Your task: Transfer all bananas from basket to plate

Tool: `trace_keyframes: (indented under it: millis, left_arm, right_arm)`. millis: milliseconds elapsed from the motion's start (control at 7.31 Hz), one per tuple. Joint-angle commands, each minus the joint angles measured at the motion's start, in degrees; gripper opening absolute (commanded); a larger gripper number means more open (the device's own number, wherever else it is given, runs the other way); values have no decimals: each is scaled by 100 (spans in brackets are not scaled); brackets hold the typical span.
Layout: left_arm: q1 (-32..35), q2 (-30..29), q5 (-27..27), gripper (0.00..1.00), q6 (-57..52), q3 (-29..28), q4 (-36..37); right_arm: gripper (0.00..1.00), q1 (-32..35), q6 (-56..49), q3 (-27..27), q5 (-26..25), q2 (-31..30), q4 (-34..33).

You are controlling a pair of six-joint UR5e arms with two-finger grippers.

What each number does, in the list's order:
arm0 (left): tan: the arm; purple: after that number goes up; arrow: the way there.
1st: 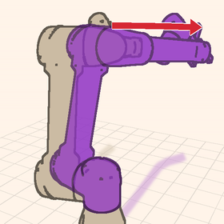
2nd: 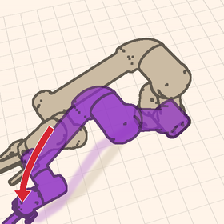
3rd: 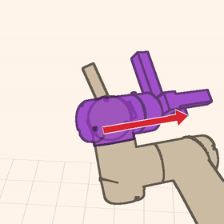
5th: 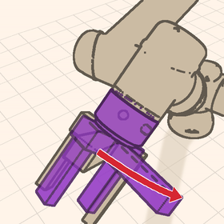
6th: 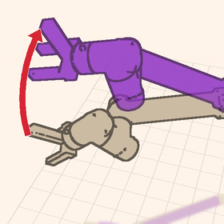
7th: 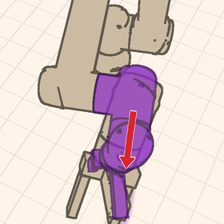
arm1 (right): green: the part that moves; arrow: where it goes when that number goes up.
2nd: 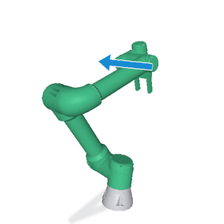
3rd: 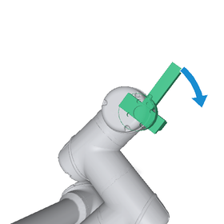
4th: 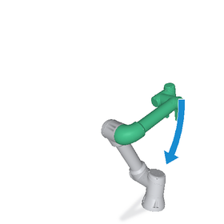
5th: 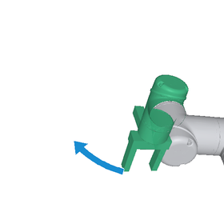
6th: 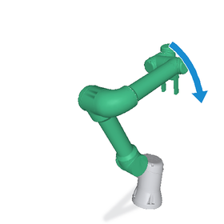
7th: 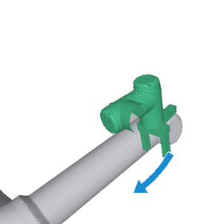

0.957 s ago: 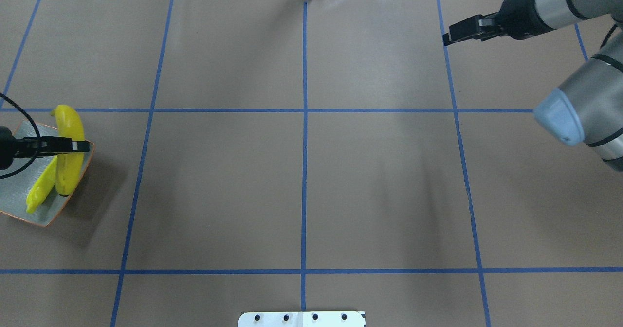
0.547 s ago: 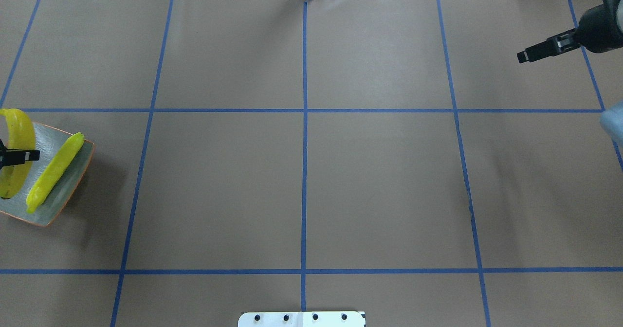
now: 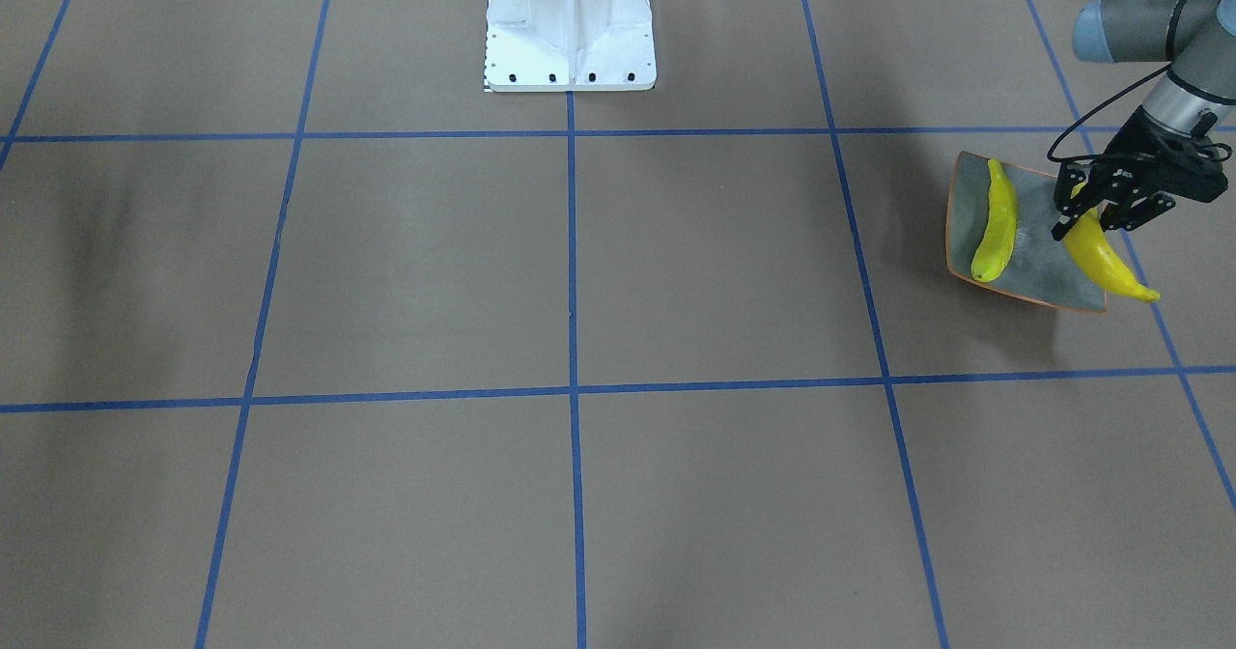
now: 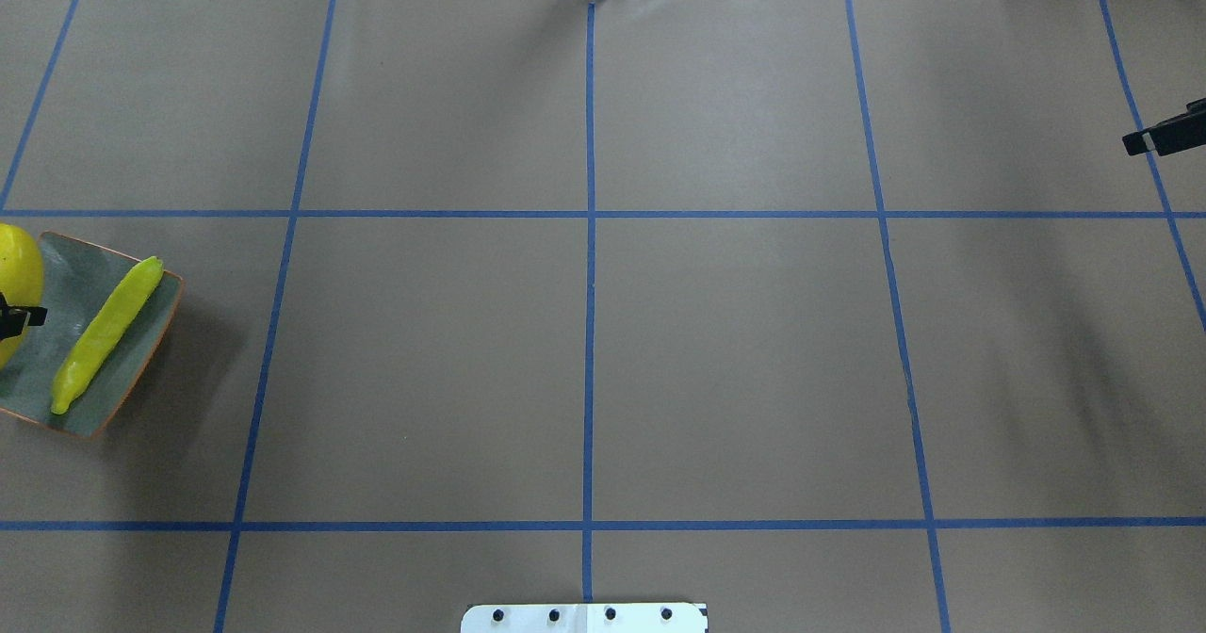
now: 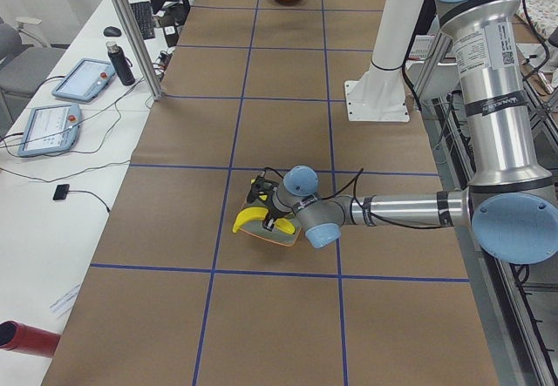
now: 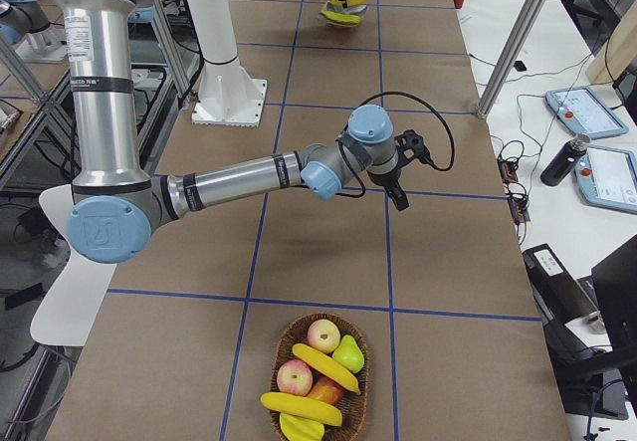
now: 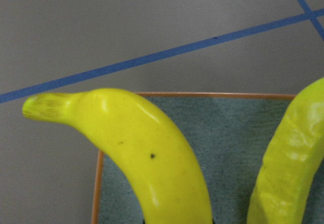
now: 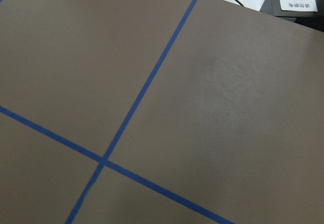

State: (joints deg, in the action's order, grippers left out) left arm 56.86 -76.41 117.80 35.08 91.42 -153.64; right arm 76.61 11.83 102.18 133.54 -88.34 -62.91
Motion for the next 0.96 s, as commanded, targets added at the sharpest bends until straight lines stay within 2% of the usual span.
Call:
trace_keyframes:
  millis: [0,137,410,547,821]
  left_arm:
    - [1,-31,67,100,16,138,-43]
    - [18,-31,267,100,8,261,9]
    - [718,-320,1239,100,8,280,36]
    - [956,-443,1497,100,17,271,80]
    - [959,-497,1482,100,17,254,107]
  right_arm:
    - [100,64,-85,-23,75,-78,7]
    - [100,125,-93,-31,102,-121,7]
    - [100,449,-442,-179,399,-375,16]
    - [100,843,-836,-451,653,-533,24]
    - [100,1450,-2178,-1362,673,-693,42]
